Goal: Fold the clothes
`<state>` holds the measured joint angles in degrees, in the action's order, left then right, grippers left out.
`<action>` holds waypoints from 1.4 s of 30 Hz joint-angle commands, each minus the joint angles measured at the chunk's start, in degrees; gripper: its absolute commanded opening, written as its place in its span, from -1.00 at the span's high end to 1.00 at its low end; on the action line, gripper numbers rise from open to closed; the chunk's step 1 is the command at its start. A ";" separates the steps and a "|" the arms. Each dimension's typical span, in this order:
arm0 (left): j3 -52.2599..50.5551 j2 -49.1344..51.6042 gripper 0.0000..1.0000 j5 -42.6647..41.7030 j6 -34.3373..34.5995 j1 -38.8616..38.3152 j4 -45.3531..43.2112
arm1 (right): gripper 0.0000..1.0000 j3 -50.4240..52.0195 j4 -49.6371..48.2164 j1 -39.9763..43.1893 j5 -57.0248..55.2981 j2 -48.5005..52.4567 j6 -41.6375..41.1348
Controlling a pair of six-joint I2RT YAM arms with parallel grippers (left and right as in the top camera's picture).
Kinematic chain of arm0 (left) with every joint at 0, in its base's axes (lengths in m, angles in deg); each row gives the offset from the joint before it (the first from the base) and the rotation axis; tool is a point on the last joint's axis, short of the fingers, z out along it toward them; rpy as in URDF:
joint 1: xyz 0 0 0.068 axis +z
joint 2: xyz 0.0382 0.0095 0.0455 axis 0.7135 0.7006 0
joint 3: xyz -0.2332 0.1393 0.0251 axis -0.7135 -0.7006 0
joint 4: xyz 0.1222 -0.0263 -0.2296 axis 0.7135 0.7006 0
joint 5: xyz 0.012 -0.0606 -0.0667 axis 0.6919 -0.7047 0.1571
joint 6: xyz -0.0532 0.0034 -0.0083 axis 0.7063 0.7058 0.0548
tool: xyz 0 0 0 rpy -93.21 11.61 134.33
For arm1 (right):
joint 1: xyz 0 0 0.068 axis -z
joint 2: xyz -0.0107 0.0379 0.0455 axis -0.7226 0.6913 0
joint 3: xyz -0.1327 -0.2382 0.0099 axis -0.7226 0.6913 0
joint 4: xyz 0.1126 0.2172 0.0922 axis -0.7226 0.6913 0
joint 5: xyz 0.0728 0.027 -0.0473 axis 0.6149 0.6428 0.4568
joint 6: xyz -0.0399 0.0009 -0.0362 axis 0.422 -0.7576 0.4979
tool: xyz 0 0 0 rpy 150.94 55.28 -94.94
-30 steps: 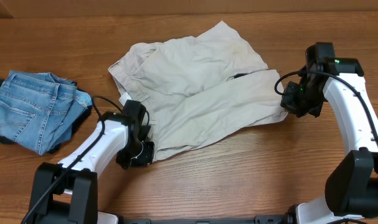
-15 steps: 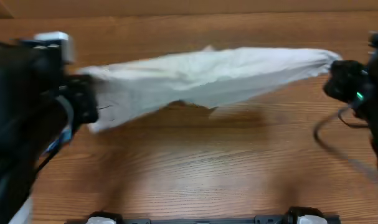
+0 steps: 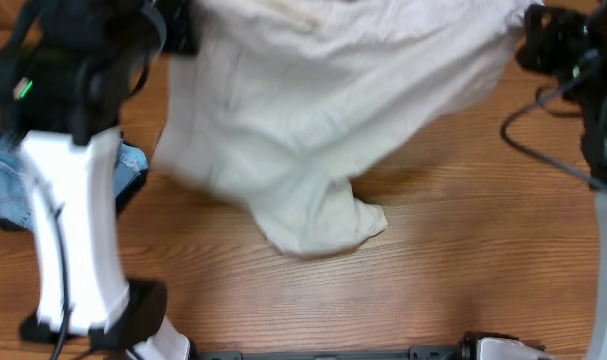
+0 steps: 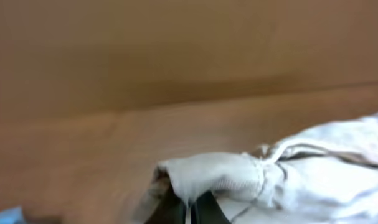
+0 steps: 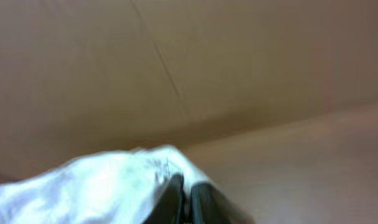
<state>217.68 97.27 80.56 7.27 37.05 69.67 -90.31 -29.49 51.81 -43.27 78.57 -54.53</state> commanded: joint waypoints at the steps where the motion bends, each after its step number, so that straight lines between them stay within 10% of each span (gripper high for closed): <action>1: 5.90 2.43 0.92 -10.34 -0.39 0.70 -14.16 | 0.92 -1.49 -10.40 0.85 4.35 -0.59 0.61; 12: 13.84 6.71 0.74 -0.50 -5.09 0.68 25.51 | 0.92 -4.83 30.36 3.15 8.66 1.22 10.93; 19: 11.21 6.67 0.92 -3.48 -4.52 0.50 25.49 | 0.92 -3.80 34.14 3.10 10.54 2.69 14.91; 24: 6.56 6.69 0.06 -10.29 -3.26 -2.10 25.49 | 0.92 -3.80 34.18 3.10 10.54 2.69 14.93; 31: -21.75 10.40 -0.37 -8.00 -3.10 -2.67 14.34 | 0.92 -3.80 34.14 3.10 10.54 2.69 14.93; 42: -26.12 22.86 -0.29 3.34 -13.79 -0.87 4.74 | 0.92 -3.80 34.53 3.10 10.54 2.69 14.93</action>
<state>191.52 120.15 80.67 -4.97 35.55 74.08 -93.78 5.41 54.80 -33.26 81.87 -39.84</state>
